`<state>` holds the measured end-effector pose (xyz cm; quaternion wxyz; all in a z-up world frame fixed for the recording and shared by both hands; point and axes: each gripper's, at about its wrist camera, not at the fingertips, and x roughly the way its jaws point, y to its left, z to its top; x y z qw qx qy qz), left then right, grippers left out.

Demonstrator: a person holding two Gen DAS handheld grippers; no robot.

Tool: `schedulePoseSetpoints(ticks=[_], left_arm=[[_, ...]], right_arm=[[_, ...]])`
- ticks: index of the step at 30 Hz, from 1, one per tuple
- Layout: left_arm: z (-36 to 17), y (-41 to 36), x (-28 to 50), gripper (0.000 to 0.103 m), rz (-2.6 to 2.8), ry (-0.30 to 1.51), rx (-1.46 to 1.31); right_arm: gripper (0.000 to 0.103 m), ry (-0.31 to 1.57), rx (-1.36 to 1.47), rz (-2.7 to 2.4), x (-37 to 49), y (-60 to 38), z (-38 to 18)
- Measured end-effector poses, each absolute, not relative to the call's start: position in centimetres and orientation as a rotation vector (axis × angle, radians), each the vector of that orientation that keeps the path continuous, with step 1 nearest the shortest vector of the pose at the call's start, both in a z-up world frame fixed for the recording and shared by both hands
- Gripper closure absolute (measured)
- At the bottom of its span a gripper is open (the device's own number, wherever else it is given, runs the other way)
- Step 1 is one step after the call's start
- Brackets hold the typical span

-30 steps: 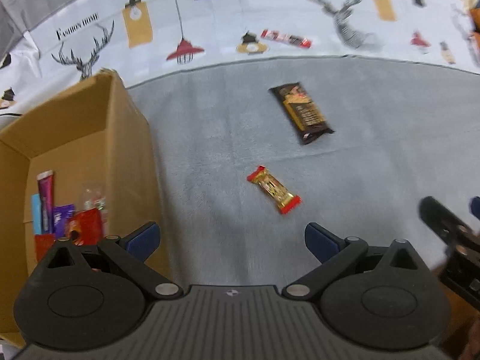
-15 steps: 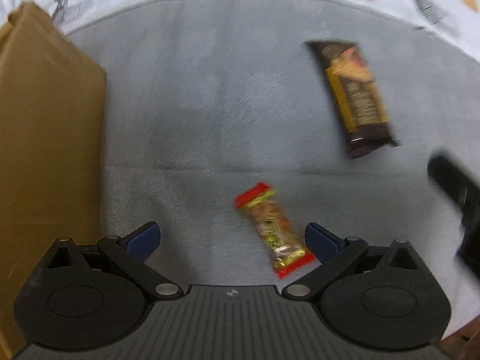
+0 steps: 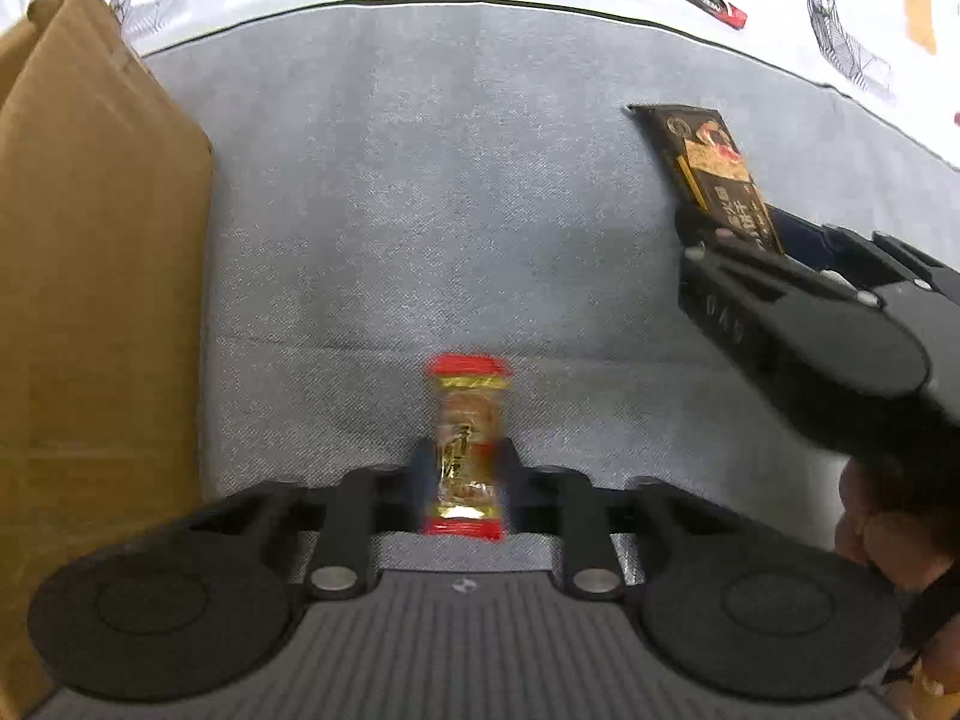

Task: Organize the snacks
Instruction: 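Move both tools to the last snacks and grasp the small red-gold candy with the left tool, then grasp the dark biscuit pack with the right tool while the left holds the candy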

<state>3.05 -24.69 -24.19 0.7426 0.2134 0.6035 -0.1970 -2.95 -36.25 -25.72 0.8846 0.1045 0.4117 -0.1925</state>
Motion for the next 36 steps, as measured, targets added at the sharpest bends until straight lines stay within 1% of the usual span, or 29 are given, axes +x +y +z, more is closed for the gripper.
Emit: schedulePoseSetpoints(ticks=[4, 8, 13, 18, 22, 28, 36], left_arm=[[-23.2, -24.0, 2.4, 0.084, -0.446, 1.297, 0.48], [-20.5, -22.9, 0.8, 0.084, -0.508, 1.234, 0.482], [-16.3, -20.1, -2.9, 0.084, -0.605, 1.149, 0.465], [-11.9, -16.0, -5.2, 0.084, -0.669, 1.1, 0.427], [-8.2, -11.3, -6.8, 0.084, -0.679, 1.053, 0.411], [-5.0, -2.7, -7.8, 0.084, -0.619, 1.009, 0.389], [-2.5, 8.6, -7.2, 0.084, -0.479, 0.995, 0.299]], right_arm=[[0.061, 0.869, 0.181, -0.42, -3.5, -34.7, -25.0], [0.061, 0.847, 0.291, -0.493, -6.0, -34.7, -23.4], [0.061, 0.748, 0.373, -0.561, -11.2, -33.2, -19.5], [0.061, 0.676, 0.409, -0.574, -15.9, -29.1, -15.3], [0.061, 0.622, 0.406, -0.54, -18.5, -24.6, -11.9], [0.061, 0.576, 0.381, -0.418, -21.0, -16.9, -7.7], [0.061, 0.621, 0.331, -0.284, -21.5, -8.0, -5.7]])
